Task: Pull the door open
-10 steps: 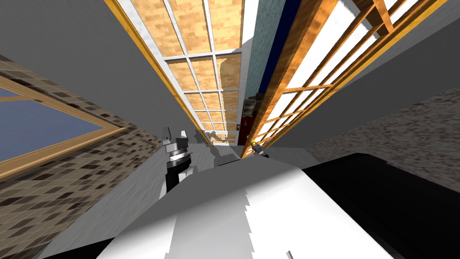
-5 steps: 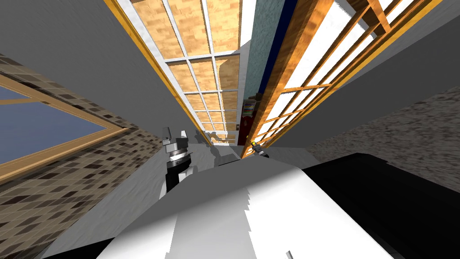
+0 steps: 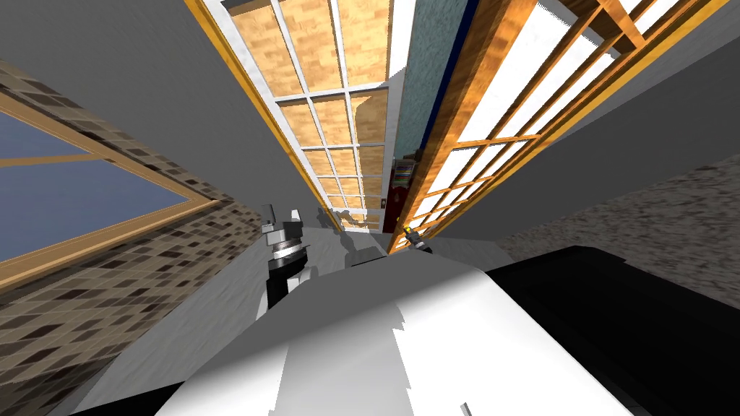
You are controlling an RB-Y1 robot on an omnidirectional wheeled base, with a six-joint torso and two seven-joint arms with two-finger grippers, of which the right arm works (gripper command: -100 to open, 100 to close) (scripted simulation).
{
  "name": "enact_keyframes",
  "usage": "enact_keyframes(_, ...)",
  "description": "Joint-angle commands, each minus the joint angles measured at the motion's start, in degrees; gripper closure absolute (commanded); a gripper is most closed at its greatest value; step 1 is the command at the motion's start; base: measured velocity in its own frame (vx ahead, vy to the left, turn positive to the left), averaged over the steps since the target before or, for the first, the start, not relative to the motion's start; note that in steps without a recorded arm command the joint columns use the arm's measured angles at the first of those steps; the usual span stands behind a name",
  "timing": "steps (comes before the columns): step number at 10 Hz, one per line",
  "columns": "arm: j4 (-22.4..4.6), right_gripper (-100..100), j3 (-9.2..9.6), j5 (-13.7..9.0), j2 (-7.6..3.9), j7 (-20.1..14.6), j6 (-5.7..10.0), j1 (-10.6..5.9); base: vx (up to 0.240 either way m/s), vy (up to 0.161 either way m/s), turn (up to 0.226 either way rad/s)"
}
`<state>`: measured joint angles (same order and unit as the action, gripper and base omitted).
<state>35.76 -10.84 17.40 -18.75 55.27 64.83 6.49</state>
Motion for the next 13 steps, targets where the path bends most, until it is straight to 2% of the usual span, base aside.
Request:
enact_keyframes(1,0.0,100,0.26,-0.6,0.09,-1.7,-0.08,-0.01,-0.056,-0.027,0.056)
enact_keyframes(9,-0.3,100,1.8,-4.8,0.27,-13.1,-1.22,-1.02,-0.059,-0.033,0.084)
enact_keyframes(10,-0.3,100,1.8,-4.8,0.27,-13.4,-1.22,-1.02,-0.045,-0.026,0.038)
enact_keyframes(13,-0.4,100,2.5,-6.7,0.35,-18.5,-1.74,-1.48,-0.05,-0.026,0.079)
